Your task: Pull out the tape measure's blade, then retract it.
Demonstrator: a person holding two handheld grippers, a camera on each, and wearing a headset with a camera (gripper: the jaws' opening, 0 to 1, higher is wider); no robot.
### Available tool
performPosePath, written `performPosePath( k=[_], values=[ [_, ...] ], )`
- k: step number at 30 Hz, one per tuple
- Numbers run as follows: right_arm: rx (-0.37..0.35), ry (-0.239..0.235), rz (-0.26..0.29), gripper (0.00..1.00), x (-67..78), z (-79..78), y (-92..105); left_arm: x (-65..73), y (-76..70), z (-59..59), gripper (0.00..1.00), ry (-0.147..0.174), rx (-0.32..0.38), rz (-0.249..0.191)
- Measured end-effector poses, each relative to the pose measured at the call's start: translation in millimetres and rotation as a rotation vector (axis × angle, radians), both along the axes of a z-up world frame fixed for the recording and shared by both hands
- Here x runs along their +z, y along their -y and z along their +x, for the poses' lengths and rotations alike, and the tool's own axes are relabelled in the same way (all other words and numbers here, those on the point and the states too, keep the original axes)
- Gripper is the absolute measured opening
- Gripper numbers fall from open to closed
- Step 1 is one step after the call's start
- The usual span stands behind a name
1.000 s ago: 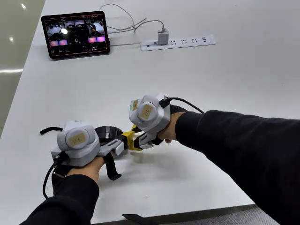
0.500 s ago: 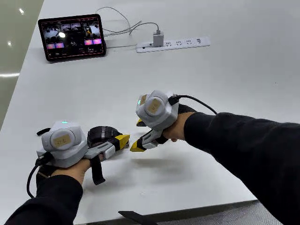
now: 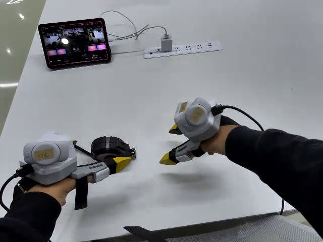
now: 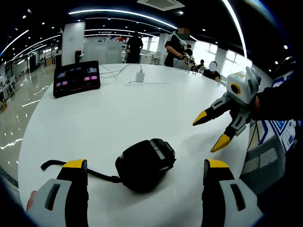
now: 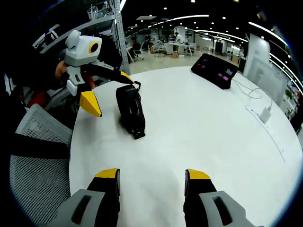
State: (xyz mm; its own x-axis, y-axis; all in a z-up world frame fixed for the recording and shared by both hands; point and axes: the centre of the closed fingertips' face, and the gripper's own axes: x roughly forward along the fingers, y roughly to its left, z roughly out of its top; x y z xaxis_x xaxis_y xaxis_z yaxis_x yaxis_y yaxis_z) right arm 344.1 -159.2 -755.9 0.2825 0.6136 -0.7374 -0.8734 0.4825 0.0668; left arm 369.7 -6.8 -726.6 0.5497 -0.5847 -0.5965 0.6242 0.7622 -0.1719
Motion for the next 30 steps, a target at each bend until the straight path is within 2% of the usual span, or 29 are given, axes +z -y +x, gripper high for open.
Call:
performPosePath(
  k=[6,10,11,12,13,14,17,22,25,27,30],
  values=[
    [-0.044,0.017,0.006,0.53,8.8,-5.2,27.9,2.0,-6.0,-4.9,0.99,-0.003,-0.056,-0.006],
    [-0.077,0.017,0.008,0.54,9.7,-10.6,45.2,5.1,-10.1,-4.1,0.99,0.015,-0.073,-0.013],
    [-0.087,0.015,0.009,0.55,9.6,-12.7,51.3,6.6,-11.5,-3.3,0.99,0.035,-0.086,-0.009],
    [-0.094,0.014,0.01,0.55,9.8,-13.9,54.9,6.6,-11.8,-3.7,0.99,0.036,-0.099,-0.01],
    [-0.109,0.016,0.013,0.56,11.0,-15.6,60.3,6.3,-8.5,-9.4,0.99,0.009,-0.132,-0.038],
    [-0.115,0.016,0.014,0.56,12.0,-17.1,63.9,5.1,-10.8,-9.9,0.99,-0.004,-0.13,-0.037],
    [-0.12,0.045,0.021,0.59,19.0,-21.8,76.3,4.5,-16.6,-12.0,0.99,0.009,-0.159,-0.004],
    [-0.167,0.054,0.037,0.61,25.8,-25.5,97.3,11.0,-25.2,-7.6,0.99,0.023,-0.155,-0.019],
    [-0.19,0.053,0.04,0.63,29.5,-30.6,108.3,10.9,-28.5,-8.4,0.99,0.007,-0.154,-0.028],
    [-0.205,0.053,0.036,0.64,30.7,-34.8,117.0,12.9,-29.8,-8.6,0.99,0.016,-0.16,-0.031],
    [-0.212,0.062,0.01,0.64,28.7,-37.6,132.6,12.0,-31.6,-9.5,0.99,0.008,-0.171,-0.022]
  ],
)
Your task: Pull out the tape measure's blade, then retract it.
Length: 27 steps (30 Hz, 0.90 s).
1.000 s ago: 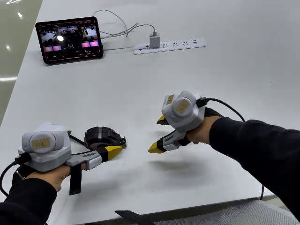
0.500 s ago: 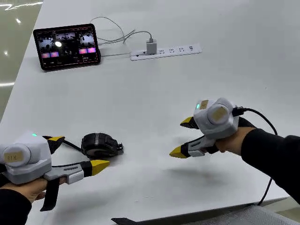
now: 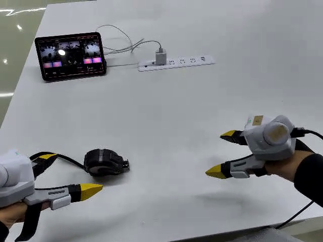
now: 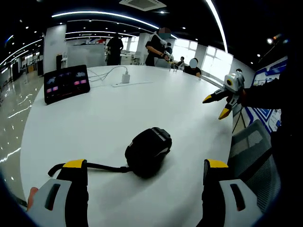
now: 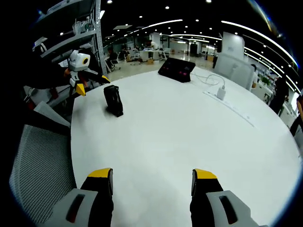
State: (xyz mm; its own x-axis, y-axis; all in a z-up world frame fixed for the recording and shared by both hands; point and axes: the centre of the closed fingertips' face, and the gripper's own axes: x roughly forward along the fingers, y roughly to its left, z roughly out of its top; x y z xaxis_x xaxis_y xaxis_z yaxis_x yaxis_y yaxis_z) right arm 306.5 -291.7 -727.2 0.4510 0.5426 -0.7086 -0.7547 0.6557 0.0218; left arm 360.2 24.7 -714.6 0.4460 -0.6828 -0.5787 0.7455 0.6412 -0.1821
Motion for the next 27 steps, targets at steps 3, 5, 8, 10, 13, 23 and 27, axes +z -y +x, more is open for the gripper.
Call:
performPosePath(
  k=[3,5,8,10,13,23,27],
  values=[
    [-0.026,0.001,-0.011,0.65,-0.9,-4.4,18.1,-1.3,-1.9,-3.0,0.99,-0.006,-0.014,0.014],
    [-0.051,-0.002,-0.003,0.67,-1.1,-7.4,27.4,-3.9,-2.8,-6.7,0.99,-0.014,-0.031,0.031],
    [-0.079,-0.017,0.017,0.71,-1.0,-12.1,40.0,-4.7,-4.0,-8.9,0.99,-0.024,-0.03,0.034],
    [-0.095,-0.02,0.013,0.74,-0.7,-13.4,48.4,-3.4,-5.0,-7.8,0.99,-0.019,-0.022,0.03],
    [-0.112,-0.018,0.003,0.76,0.2,-18.7,64.4,0.2,-6.8,-6.7,0.99,-0.018,-0.011,0.016],
    [-0.161,-0.009,-0.012,0.88,0.6,-37.0,98.6,2.1,-25.6,-9.3,0.99,0.0,0.0,0.031],
    [-0.17,-0.002,-0.019,0.93,3.5,-40.9,108.2,1.1,-32.4,-10.8,0.99,0.001,-0.001,0.048]
  ],
)
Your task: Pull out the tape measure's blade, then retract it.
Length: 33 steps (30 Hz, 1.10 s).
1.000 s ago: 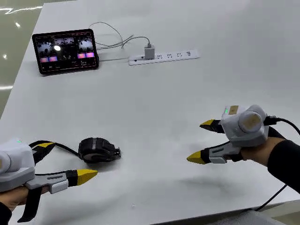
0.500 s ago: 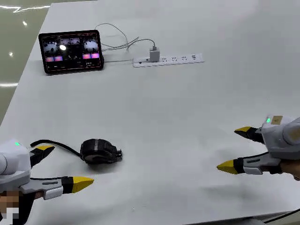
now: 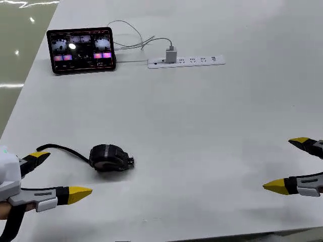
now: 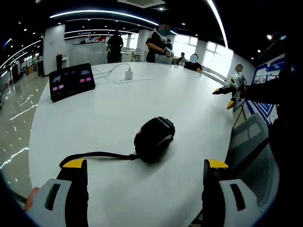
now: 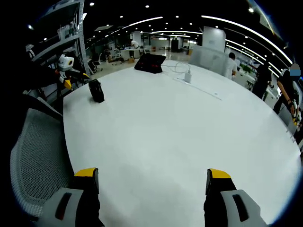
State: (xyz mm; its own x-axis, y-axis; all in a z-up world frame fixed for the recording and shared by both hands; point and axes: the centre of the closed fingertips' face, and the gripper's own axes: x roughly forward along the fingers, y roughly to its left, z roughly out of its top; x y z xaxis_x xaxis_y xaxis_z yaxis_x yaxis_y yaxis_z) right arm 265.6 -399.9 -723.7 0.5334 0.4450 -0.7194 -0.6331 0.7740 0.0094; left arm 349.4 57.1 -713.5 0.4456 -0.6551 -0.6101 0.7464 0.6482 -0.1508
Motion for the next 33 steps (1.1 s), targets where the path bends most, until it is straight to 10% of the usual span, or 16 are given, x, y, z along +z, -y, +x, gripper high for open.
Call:
performPosePath(
  k=[12,33],
  values=[
    [-0.01,0.021,0.007,0.99,4.3,-5.8,3.8,7.2,-2.3,4.5,0.99,0.035,0.002,0.012],
    [-0.008,0.007,0.013,0.99,2.6,-11.4,2.0,4.8,-6.7,-0.5,0.99,0.002,-0.008,0.007]
  ],
)
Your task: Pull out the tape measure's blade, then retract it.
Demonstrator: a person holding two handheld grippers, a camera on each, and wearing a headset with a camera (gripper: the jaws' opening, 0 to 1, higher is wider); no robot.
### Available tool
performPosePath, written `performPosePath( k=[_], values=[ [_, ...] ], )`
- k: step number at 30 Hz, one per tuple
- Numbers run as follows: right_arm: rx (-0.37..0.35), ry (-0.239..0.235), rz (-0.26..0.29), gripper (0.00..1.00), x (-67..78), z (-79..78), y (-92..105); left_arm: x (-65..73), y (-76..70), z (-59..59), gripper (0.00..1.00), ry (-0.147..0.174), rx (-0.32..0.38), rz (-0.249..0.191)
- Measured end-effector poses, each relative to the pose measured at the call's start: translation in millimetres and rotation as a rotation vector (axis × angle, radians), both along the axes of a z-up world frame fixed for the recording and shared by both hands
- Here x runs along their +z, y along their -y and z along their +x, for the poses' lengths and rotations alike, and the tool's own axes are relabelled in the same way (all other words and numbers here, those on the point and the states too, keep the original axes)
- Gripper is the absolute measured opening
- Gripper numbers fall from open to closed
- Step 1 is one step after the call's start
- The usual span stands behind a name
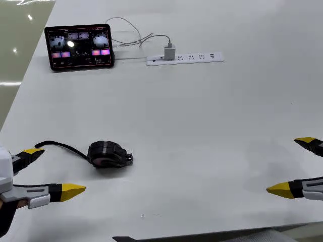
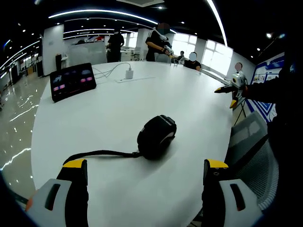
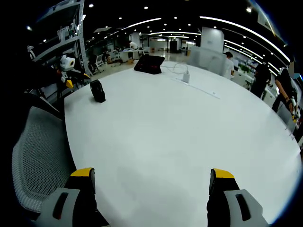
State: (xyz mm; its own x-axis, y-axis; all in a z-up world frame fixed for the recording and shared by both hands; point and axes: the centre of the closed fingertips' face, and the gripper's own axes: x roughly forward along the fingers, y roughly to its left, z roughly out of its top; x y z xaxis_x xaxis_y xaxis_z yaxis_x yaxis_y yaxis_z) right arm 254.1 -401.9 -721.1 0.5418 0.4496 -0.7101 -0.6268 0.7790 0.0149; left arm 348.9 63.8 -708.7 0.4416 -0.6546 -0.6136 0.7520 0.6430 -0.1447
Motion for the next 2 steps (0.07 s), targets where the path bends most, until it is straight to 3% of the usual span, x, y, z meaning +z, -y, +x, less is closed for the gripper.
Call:
performPosePath(
  k=[2],
  values=[
    [-0.002,0.005,-0.003,0.99,2.2,2.1,1.8,1.4,-1.4,1.3,0.99,0.003,0.001,0.0]
  ],
)
